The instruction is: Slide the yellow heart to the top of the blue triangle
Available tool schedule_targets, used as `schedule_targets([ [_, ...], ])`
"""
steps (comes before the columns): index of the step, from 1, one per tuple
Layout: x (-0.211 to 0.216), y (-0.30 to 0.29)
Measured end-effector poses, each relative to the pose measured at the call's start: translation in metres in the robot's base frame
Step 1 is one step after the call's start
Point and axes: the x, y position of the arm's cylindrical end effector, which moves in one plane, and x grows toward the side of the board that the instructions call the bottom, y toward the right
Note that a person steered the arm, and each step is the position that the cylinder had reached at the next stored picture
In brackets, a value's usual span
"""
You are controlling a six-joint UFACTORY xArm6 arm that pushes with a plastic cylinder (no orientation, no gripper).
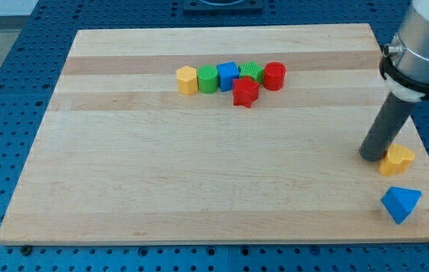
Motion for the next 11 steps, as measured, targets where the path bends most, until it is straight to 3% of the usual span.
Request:
schedule_targets([
  [4,-0.017,0.044],
  [9,0.023,0.032],
  [11,-0.021,-0.006],
])
